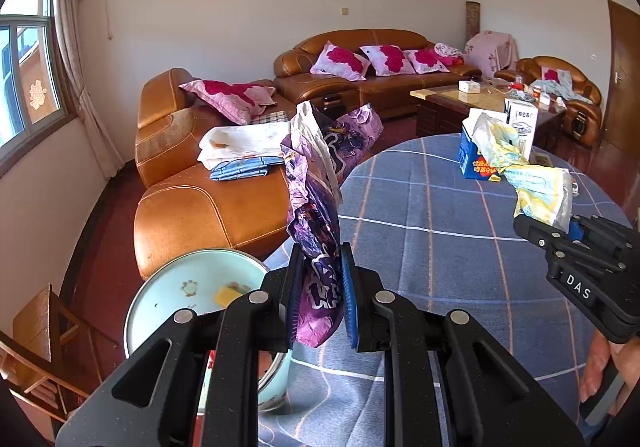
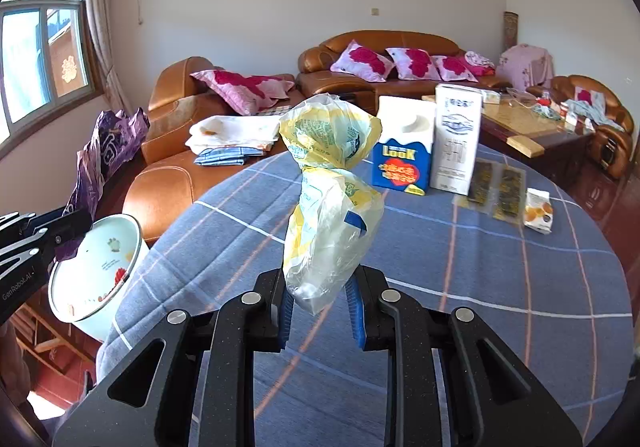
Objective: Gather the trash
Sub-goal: 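Carry the purple wrapper and plastic bag over the bucket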
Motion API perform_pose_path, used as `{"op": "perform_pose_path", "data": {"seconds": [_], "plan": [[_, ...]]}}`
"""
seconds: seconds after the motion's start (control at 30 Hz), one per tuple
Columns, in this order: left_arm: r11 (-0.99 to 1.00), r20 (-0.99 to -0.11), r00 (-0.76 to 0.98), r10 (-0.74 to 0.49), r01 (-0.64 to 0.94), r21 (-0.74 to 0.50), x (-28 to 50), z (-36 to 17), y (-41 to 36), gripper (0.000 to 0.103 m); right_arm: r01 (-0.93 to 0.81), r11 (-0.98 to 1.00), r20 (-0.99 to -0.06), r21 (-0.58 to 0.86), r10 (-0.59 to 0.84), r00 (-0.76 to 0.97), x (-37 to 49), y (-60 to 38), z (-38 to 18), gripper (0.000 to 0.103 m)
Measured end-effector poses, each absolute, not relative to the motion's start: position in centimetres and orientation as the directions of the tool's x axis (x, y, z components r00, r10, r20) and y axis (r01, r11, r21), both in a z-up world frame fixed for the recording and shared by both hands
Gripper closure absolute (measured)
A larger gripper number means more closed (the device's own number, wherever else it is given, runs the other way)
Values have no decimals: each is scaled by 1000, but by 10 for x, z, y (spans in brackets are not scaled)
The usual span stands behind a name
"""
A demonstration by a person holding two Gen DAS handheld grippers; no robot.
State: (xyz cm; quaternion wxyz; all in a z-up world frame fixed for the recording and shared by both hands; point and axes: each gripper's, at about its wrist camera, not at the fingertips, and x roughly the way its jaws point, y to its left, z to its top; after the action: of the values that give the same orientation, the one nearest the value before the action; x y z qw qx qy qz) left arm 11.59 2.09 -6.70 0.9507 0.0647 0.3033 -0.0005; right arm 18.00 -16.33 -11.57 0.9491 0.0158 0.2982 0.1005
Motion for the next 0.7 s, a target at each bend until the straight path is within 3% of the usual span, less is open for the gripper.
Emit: {"op": "perform_pose_path", "data": {"seconds": [0.7], "plan": [[972,-536,812,229,-161,172,97,-59,93,85,-416,906,-498,80,398,771,204,-56,-103,79]]}}
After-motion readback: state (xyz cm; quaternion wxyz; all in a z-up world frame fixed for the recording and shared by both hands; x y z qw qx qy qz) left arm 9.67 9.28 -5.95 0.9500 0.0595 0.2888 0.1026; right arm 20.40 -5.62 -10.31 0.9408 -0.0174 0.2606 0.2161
